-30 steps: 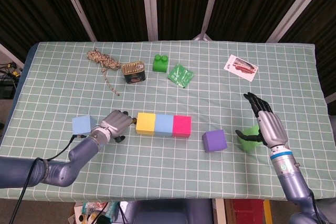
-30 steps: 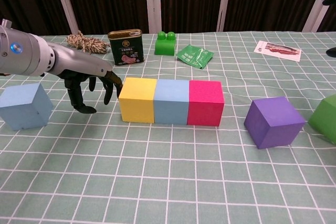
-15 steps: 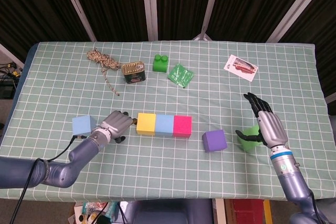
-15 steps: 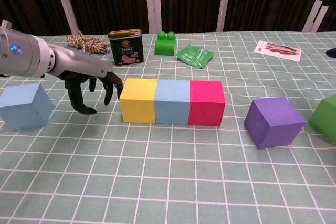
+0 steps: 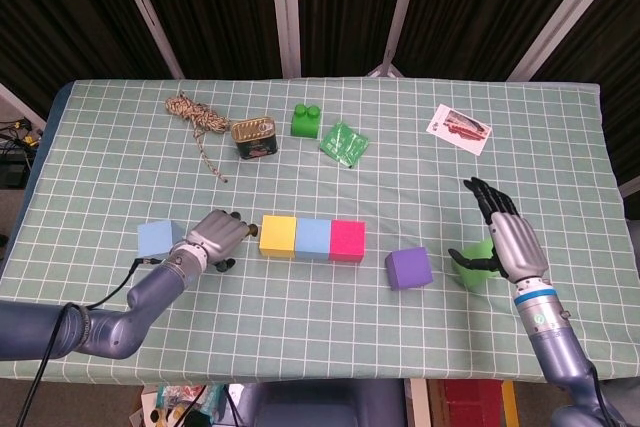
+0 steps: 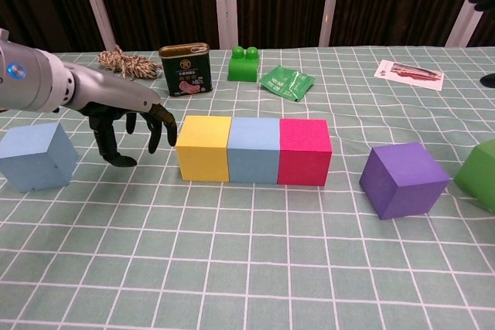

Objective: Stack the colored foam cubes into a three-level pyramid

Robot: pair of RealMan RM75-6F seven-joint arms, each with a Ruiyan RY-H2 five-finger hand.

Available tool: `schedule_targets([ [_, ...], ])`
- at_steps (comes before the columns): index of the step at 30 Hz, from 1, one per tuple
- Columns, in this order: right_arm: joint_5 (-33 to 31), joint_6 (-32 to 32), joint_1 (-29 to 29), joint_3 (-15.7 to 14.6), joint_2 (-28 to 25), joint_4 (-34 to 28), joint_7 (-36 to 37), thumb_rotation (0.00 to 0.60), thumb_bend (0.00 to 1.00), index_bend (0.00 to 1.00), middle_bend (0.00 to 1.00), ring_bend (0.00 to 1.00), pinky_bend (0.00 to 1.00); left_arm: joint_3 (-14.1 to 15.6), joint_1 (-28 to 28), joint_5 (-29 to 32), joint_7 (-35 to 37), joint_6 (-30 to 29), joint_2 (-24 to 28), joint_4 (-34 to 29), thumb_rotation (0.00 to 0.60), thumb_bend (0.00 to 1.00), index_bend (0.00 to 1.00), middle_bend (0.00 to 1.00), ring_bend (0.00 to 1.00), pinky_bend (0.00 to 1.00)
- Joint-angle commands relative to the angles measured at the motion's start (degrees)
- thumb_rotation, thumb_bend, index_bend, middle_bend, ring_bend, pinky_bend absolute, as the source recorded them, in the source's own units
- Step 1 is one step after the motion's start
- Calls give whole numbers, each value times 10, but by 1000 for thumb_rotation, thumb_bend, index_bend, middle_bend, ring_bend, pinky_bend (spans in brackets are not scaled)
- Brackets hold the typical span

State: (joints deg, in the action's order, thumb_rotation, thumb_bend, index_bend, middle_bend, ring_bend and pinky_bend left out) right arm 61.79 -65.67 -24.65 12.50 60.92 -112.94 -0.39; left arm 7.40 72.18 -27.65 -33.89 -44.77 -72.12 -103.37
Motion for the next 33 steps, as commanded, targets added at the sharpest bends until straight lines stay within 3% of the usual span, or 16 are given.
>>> schedule_targets([
  [1, -1, 1, 0, -1, 1, 1, -1, 600, 252, 0, 0, 0, 0, -2, -3, -4, 3, -7, 8, -6, 600, 487, 240, 316, 170, 267],
  [8, 0, 1, -1, -1, 2, 0, -5, 600, 252, 0, 0, 0, 0, -7, -14, -20, 9, -37, 49, -40, 600, 473, 239, 316, 170, 267],
  [13, 0, 2, -1, -3, 3, 0, -7, 600, 252, 0, 0, 0, 0, -17, -28, -35, 14, -81, 86, -69, 600, 354, 232, 310, 170, 265],
  [21, -8, 9, -2, -2, 1, 2, -8, 600, 252, 0, 0, 0, 0, -48, -129, -130, 82, -268, 104, -123, 600, 167, 115, 154, 109, 181],
  [27, -14, 27, -7, -9, -11, 3, -23, 600, 252, 0, 0, 0, 0, -31, -226, -222, 115, -388, 86, -150, 600, 134, 22, 88, 53, 122],
  [33, -28, 54, -17, -20, -33, 3, -48, 600, 252, 0, 0, 0, 0, -8, -305, -283, 142, -471, 71, -171, 600, 63, 8, 84, 53, 117],
])
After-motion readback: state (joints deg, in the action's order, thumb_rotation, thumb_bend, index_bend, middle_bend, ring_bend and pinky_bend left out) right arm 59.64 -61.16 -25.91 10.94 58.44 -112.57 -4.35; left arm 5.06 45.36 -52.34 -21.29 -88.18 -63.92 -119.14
